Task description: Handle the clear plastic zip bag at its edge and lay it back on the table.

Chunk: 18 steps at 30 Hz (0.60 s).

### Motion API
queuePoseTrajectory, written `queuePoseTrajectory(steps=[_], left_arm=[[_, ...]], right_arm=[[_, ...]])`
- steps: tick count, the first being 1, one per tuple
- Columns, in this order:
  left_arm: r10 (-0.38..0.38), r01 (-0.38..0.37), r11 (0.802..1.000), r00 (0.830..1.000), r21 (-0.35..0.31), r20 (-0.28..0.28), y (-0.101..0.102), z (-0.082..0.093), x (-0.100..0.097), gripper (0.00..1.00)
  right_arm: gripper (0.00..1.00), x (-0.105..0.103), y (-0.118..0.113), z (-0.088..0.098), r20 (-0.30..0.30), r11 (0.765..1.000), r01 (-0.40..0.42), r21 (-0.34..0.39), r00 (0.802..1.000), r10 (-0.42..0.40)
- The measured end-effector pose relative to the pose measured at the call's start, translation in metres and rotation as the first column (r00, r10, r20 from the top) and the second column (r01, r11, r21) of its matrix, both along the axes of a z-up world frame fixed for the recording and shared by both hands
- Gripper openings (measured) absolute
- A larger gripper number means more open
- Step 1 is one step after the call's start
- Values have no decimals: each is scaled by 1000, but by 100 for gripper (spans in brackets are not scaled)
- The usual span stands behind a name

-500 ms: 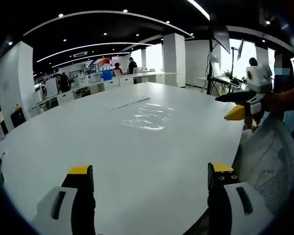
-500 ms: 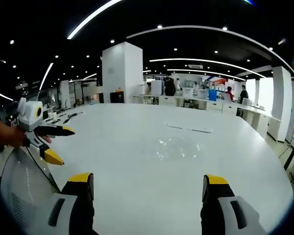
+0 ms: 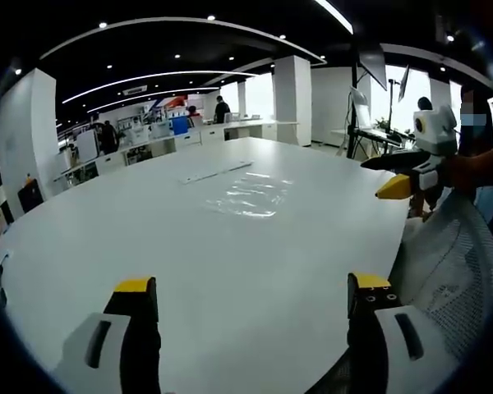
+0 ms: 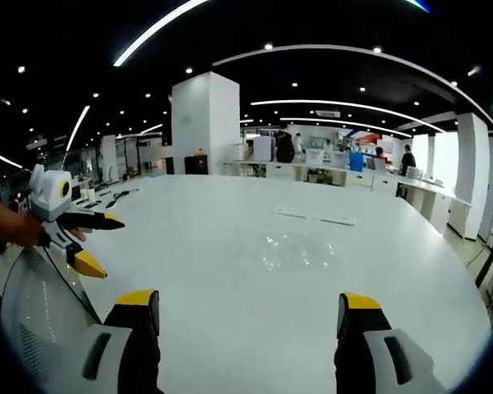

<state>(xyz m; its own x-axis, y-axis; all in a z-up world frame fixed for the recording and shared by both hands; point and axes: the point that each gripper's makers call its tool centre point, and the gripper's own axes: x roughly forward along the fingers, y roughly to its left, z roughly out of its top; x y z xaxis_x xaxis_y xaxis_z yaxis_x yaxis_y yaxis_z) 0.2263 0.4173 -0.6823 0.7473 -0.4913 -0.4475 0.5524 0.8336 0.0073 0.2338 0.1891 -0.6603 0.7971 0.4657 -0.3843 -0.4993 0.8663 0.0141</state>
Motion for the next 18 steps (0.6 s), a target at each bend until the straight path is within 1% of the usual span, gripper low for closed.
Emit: queuePoseTrajectory(steps=[13,18], left_arm=[[0,0,1000,1000,-2,1,-1,1,3,94],[3,-3,1000,1000,-5,3,1,-1,4,94]], right_arm=[[89,-1,1,-1,-7,1000,-4,-9,1000,4],[89,1,0,1,1,1000,1,-11,1000,-1]])
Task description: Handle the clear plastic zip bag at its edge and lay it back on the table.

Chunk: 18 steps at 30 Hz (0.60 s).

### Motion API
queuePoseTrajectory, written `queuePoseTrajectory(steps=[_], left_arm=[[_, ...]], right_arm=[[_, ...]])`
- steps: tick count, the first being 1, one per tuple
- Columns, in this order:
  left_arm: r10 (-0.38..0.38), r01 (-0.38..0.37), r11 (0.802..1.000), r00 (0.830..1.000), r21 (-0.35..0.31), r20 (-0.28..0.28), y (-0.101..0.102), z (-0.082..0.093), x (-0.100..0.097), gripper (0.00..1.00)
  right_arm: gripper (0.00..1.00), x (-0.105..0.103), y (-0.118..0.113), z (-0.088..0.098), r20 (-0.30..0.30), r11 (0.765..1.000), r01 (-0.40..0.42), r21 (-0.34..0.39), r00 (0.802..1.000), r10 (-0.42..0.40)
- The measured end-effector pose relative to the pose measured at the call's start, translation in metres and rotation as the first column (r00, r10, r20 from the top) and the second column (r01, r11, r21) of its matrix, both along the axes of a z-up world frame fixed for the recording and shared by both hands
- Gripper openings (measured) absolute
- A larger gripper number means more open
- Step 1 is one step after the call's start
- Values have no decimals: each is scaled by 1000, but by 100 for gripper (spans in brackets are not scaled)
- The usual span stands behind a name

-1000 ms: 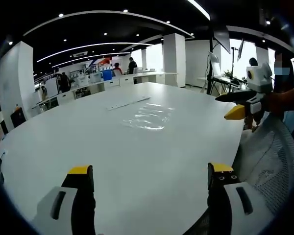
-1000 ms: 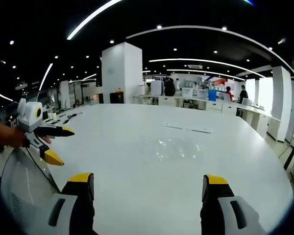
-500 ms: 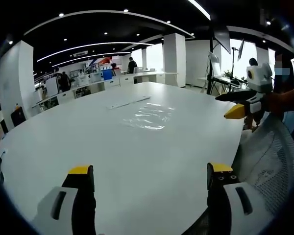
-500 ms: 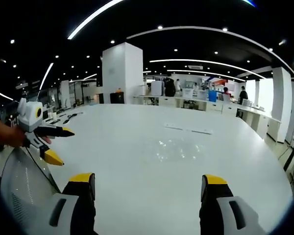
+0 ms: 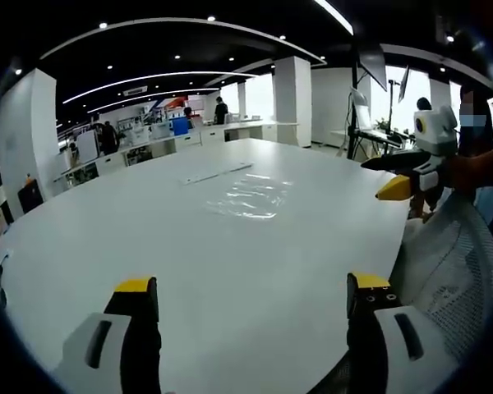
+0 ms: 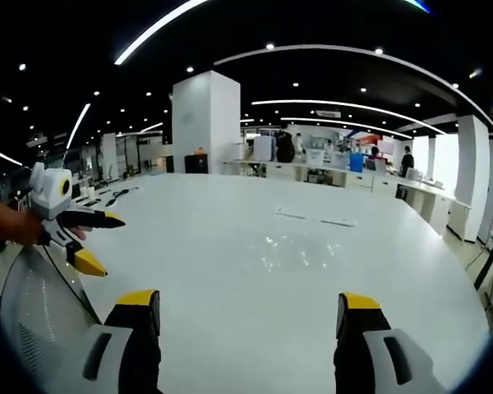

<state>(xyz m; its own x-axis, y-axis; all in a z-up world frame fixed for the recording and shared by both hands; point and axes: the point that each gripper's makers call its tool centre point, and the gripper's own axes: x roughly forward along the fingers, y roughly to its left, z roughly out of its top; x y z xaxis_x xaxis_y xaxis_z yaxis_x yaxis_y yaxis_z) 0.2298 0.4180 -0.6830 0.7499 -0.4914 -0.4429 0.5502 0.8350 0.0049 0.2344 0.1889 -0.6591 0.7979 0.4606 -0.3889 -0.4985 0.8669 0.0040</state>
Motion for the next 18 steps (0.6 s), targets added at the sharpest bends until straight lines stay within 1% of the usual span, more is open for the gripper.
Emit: queuePoseTrajectory(steps=[8,18], left_arm=[[6,-6,1000,1000,-1,-2,2,1,-1,94],[-6,6,1000,1000,10,-5,-1,1,-2,94]], right_arm=[[89,-1,1,0,0,1000,-1,-1,1000,1],[89,-1,1,-2,-10,1000,-4,-4,1000,4]])
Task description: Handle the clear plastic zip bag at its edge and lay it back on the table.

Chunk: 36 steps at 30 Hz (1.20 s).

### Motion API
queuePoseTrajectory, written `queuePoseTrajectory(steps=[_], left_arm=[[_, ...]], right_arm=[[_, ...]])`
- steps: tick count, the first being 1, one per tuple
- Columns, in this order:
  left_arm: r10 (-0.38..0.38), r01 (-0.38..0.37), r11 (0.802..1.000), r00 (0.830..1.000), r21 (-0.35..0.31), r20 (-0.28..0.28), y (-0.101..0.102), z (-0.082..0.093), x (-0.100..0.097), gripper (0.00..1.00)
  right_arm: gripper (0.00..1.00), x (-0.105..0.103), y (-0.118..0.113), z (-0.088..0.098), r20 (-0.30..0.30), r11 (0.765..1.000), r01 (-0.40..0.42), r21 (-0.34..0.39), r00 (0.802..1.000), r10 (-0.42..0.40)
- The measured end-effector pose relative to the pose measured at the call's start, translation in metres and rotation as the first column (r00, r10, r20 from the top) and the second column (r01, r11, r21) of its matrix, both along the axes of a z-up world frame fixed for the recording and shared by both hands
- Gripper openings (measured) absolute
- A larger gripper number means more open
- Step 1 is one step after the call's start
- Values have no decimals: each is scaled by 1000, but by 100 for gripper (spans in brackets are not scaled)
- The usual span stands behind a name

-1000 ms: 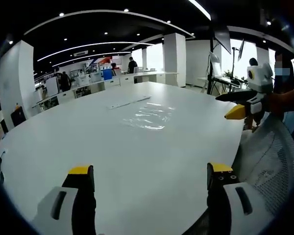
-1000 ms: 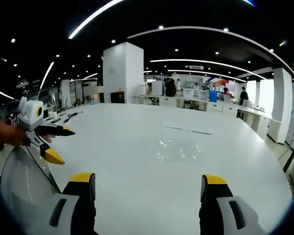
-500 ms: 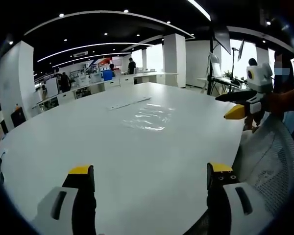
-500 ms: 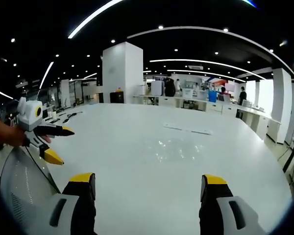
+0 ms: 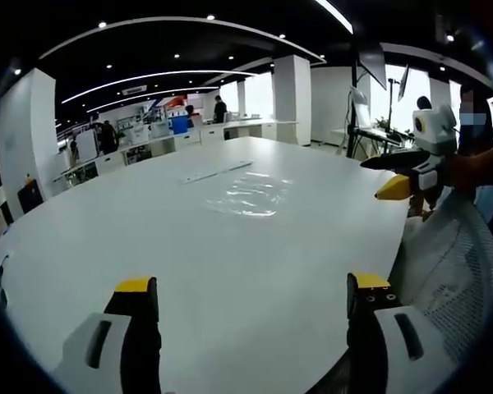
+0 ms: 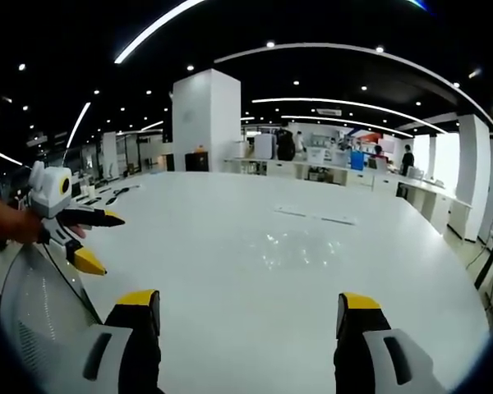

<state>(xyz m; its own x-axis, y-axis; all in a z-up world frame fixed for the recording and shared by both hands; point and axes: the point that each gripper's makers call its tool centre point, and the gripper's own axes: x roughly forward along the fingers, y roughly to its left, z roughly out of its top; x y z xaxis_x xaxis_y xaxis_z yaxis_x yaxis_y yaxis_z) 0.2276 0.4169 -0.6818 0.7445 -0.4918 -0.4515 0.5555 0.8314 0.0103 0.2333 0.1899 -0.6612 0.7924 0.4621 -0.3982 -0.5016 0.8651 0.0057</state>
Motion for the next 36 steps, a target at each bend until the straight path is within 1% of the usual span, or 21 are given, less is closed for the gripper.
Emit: queuePoseTrajectory(steps=[11,24,27,31,33,36], left_arm=[[-5,5,1000,1000,1,-1,2,0,1,94],[-12,12,1000,1000,9,-8,3,-2,1,93],[-13,13,1000,1000,15,-6,3,-2,2,94],[-14,14,1000,1000,15,-16,3,-4,2,93],[-15,15,1000,999,12,-32,3,-6,1,92],[-14,14,1000,999,12,-34,3,-6,1,92]], right_arm=[[89,2,1,-1,-8,1000,-7,-8,1000,7],[88,15,7,0,-7,999,-36,-27,999,36],[88,19,8,0,-7,998,-48,-37,999,47],[86,25,12,-1,-12,995,-78,-65,997,77],[86,27,13,-1,-11,993,-87,-74,996,86],[86,31,17,-1,-9,991,-104,-88,995,104]])
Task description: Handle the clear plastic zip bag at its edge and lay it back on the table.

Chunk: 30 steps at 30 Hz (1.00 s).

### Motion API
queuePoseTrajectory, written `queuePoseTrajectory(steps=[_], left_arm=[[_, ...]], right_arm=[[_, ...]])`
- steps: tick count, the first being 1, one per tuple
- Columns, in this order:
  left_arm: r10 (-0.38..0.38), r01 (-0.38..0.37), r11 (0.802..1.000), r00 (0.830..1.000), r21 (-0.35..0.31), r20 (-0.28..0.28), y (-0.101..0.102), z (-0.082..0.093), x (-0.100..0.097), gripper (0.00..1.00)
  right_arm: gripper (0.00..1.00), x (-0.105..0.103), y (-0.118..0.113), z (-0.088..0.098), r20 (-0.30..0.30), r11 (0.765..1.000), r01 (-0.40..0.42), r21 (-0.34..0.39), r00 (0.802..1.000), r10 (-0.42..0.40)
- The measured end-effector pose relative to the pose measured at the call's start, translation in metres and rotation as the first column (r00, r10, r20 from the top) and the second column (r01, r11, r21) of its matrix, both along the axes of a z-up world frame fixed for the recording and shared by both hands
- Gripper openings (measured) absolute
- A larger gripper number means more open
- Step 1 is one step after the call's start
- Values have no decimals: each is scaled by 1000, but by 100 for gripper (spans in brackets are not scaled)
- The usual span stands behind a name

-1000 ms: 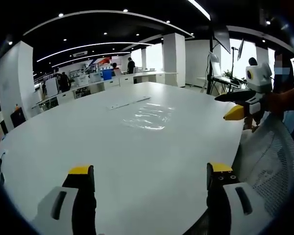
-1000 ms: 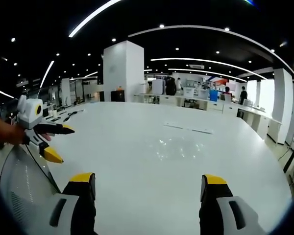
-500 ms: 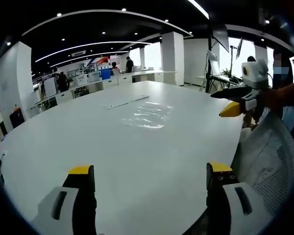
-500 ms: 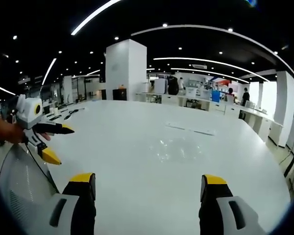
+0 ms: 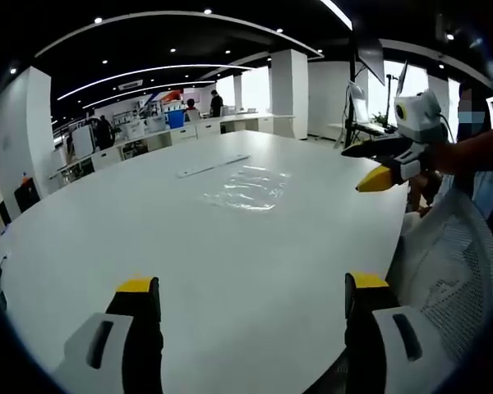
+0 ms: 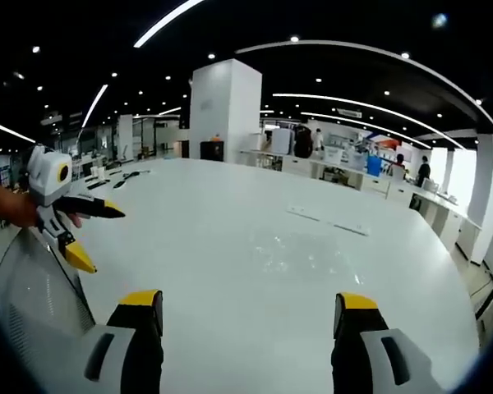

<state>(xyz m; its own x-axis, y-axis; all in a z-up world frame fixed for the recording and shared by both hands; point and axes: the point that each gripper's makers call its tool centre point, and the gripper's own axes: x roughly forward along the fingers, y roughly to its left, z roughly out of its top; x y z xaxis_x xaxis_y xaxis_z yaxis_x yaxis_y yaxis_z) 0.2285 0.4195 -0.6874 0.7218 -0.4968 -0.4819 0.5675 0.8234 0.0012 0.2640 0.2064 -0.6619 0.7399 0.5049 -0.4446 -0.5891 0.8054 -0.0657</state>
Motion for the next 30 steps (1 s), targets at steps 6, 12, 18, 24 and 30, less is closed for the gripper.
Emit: queuePoseTrajectory(steps=[6,12,18,24,30], left_arm=[[5,-5,1000,1000,-1,-14,2,-2,-1,94],[5,-4,1000,1000,5,-14,1,-2,-2,95],[2,-2,1000,1000,15,-5,2,0,-1,96],[11,-10,1000,1000,1,-18,2,-1,0,98],[11,-11,1000,999,-1,-33,1,-3,0,98]], right_arm=[[85,9,6,-3,-2,999,-31,-23,1000,31],[85,15,11,-12,-24,997,-58,-43,998,57],[85,23,13,-17,-34,997,-65,-45,997,63],[85,31,16,-24,-47,995,-76,-59,996,73],[85,37,17,-35,-70,994,-88,-70,994,83]])
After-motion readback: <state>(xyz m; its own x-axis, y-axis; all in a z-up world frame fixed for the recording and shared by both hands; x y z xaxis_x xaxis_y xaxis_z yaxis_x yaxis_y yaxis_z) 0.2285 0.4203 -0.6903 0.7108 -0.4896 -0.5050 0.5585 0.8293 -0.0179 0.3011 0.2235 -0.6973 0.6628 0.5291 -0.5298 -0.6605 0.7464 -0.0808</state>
